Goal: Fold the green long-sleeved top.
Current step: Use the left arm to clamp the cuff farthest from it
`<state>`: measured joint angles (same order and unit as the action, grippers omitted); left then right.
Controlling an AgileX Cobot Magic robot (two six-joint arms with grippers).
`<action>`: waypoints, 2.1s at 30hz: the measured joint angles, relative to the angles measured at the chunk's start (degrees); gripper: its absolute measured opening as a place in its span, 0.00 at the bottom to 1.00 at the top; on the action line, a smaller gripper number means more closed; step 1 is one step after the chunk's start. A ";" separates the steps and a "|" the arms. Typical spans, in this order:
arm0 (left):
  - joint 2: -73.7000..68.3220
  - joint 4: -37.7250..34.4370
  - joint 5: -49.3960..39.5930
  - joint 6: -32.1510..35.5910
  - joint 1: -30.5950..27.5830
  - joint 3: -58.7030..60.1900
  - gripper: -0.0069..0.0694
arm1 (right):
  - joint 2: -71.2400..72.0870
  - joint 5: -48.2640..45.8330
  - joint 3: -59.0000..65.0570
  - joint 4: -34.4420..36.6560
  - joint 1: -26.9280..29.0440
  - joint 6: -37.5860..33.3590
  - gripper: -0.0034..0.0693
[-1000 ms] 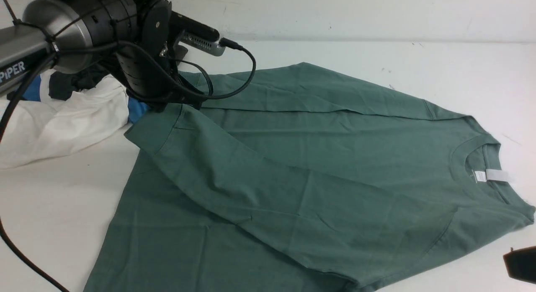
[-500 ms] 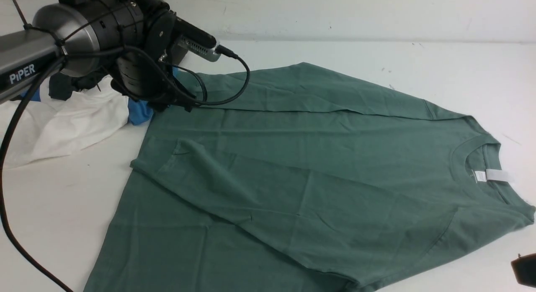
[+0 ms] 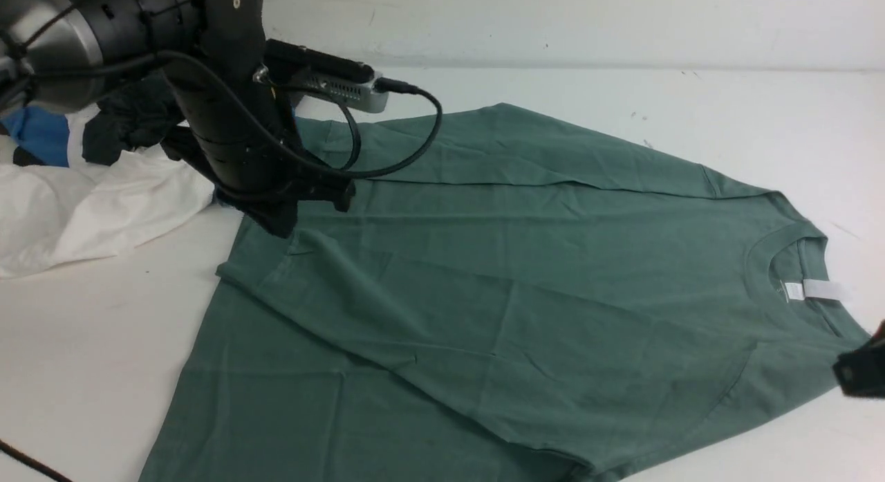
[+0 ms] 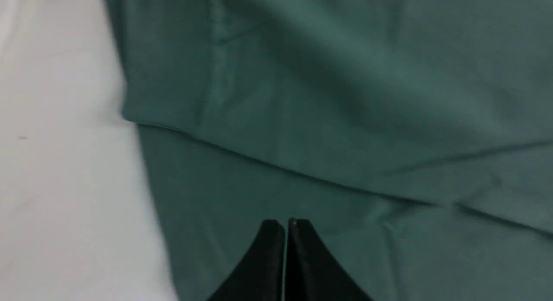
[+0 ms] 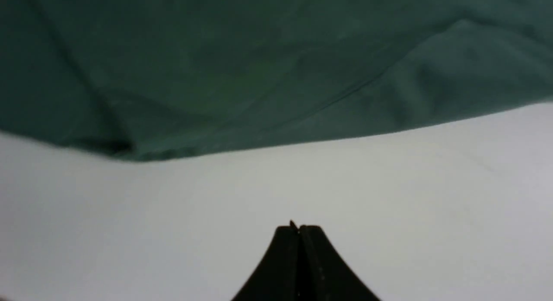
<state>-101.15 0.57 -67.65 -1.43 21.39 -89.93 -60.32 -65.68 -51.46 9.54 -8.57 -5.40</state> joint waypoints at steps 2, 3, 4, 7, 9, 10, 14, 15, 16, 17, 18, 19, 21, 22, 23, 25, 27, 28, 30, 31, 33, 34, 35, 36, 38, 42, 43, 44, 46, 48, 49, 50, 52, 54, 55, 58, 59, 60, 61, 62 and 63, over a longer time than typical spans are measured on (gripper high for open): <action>3.75 -2.60 0.33 0.59 3.47 4.16 0.09 | -3.26 -0.86 -2.55 -4.83 0.45 2.37 0.04; 5.09 -3.46 0.46 0.34 5.02 6.04 0.09 | -4.64 -1.58 -3.55 -6.47 0.72 2.77 0.04; 7.08 -5.54 0.78 -0.89 8.28 9.86 0.09 | -7.39 -2.25 -4.76 -8.17 1.39 3.06 0.04; 8.10 -9.99 3.46 -3.56 14.27 15.50 0.09 | -12.28 -1.70 -6.58 -8.96 2.70 3.34 0.05; 7.22 -12.57 6.77 -4.13 18.67 17.62 0.09 | -15.50 -1.07 -7.93 -8.89 3.44 3.34 0.06; 7.11 -12.79 7.02 -4.13 18.67 17.62 0.09 | -16.15 -1.00 -8.08 -8.89 3.51 3.34 0.06; 3.59 -14.74 14.51 -4.51 26.43 17.97 0.12 | -22.92 -0.95 -12.06 -8.18 6.20 3.34 0.14; 2.56 -15.04 16.42 -4.51 27.48 17.97 0.14 | -23.88 -1.12 -13.04 -7.90 6.82 3.34 0.17; 1.91 -15.21 17.52 -4.66 28.00 17.97 0.16 | -24.72 -1.36 -13.77 -7.72 7.44 3.34 0.19; 1.46 -15.33 18.23 -4.73 28.31 17.97 0.17 | -25.26 -1.41 -14.10 -7.61 7.75 3.34 0.22; -0.43 -15.78 20.71 -4.88 29.20 17.97 0.23 | -26.17 -1.67 -15.12 -7.49 8.97 3.34 0.26; -1.88 -16.32 22.35 -4.90 29.78 17.97 0.28 | -26.54 -1.68 -15.69 -7.35 9.63 3.34 0.30; -4.02 -17.39 24.47 -4.90 30.10 17.97 0.37 | -26.71 -1.68 -16.14 -6.77 10.39 3.34 0.36; -5.17 -18.16 25.47 -4.90 30.18 17.97 0.43 | -26.71 -1.68 -16.20 -6.43 10.61 3.34 0.39; -6.28 -18.86 26.21 -4.90 30.23 17.97 0.48 | -26.71 -1.68 -16.20 -5.96 10.67 3.34 0.41; -7.93 -19.53 27.80 -4.95 30.23 17.97 0.55 | -26.71 -1.68 -16.20 -5.27 10.67 3.34 0.43; -9.08 -19.93 29.63 -4.95 30.23 17.97 0.61 | -26.71 -1.55 -16.20 -4.49 10.67 3.34 0.44; -9.45 -20.20 30.67 -4.95 30.23 17.97 0.63 | -26.71 -1.49 -16.20 -3.78 10.67 3.34 0.44; -9.77 -20.52 32.12 -4.90 30.23 17.97 0.65 | -26.71 -1.49 -16.20 -3.21 10.67 3.34 0.44; -9.83 -21.01 33.29 -4.90 30.23 17.97 0.66 | -26.71 -1.46 -16.20 -2.74 10.67 3.34 0.44; -10.02 -21.83 34.51 -4.74 30.23 17.97 0.66 | -26.71 -1.14 -16.20 -2.24 10.67 3.34 0.44; -10.29 -22.04 35.32 -4.30 30.23 17.97 0.66 | -26.71 -0.86 -16.20 -1.90 10.67 3.34 0.44; -10.69 -22.25 35.81 -4.16 30.23 17.97 0.66 | -26.71 -0.48 -16.20 -1.51 10.67 3.34 0.45; -11.02 -22.33 36.13 -4.03 30.23 17.97 0.66 | -26.71 -0.34 -16.20 -1.32 10.67 3.34 0.45; -11.53 -22.89 36.58 -3.85 30.28 17.97 0.66 | -26.71 -0.08 -16.20 -0.81 10.67 3.34 0.45; -11.53 -24.84 37.89 -3.84 30.36 17.97 0.63 | -26.71 0.52 -16.20 -0.25 10.67 3.34 0.45; -11.53 -25.07 37.94 -3.84 30.36 17.97 0.61 | -26.71 0.69 -16.20 -0.25 10.67 3.34 0.45; -11.48 -25.09 37.94 -3.84 30.36 17.97 0.61 | -26.71 0.78 -16.20 -0.25 10.67 3.27 0.45; -11.42 -25.42 37.94 -3.78 30.36 17.97 0.55 | -26.71 1.38 -16.20 -0.25 10.67 3.00 0.45; -11.42 -25.87 37.94 -3.78 30.42 17.97 0.47 | -26.71 2.00 -16.20 -0.31 10.67 2.94 0.45; -11.30 -26.46 37.96 -3.73 30.44 17.97 0.38 | -26.71 3.19 -16.20 -0.31 10.67 2.52 0.46; -11.29 -26.52 37.96 -3.73 30.44 17.97 0.36 | -26.71 3.32 -16.20 -0.31 10.67 2.47 0.46; -10.73 -27.21 37.91 -2.84 30.49 17.97 0.25 | -26.89 4.54 -16.20 -0.36 10.67 1.74 0.49; -10.07 -28.07 37.66 -1.74 30.49 17.97 0.15 | -27.84 5.25 -16.26 -0.50 10.67 1.60 0.53; -9.94 -28.27 37.49 -1.42 30.49 17.97 0.14 | -27.98 5.30 -16.26 -0.50 10.67 1.60 0.54; -9.27 -30.24 35.51 0.23 30.49 17.97 0.11 | -30.99 5.63 -16.26 -0.78 10.67 1.42 0.63; -9.19 -30.70 35.06 0.40 30.49 17.97 0.11 | -31.21 5.63 -16.26 -0.78 10.67 1.42 0.64; -8.99 -31.82 33.77 0.70 30.49 17.97 0.11 | -33.05 5.69 -16.26 -1.00 10.67 1.42 0.68; -8.86 -32.56 32.77 0.73 30.49 17.97 0.11 | -34.37 5.90 -16.26 -1.06 10.67 1.40 0.71; -8.75 -33.04 31.94 0.74 30.49 17.97 0.11 | -35.39 6.07 -16.26 -1.06 10.67 1.20 0.72; -8.75 -33.37 31.34 0.80 30.49 17.97 0.11 | -35.97 6.29 -16.26 -1.08 10.67 1.01 0.73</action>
<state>-109.90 -32.80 -36.31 -0.64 51.88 -71.96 -96.28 -59.39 -67.73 8.45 2.10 -4.40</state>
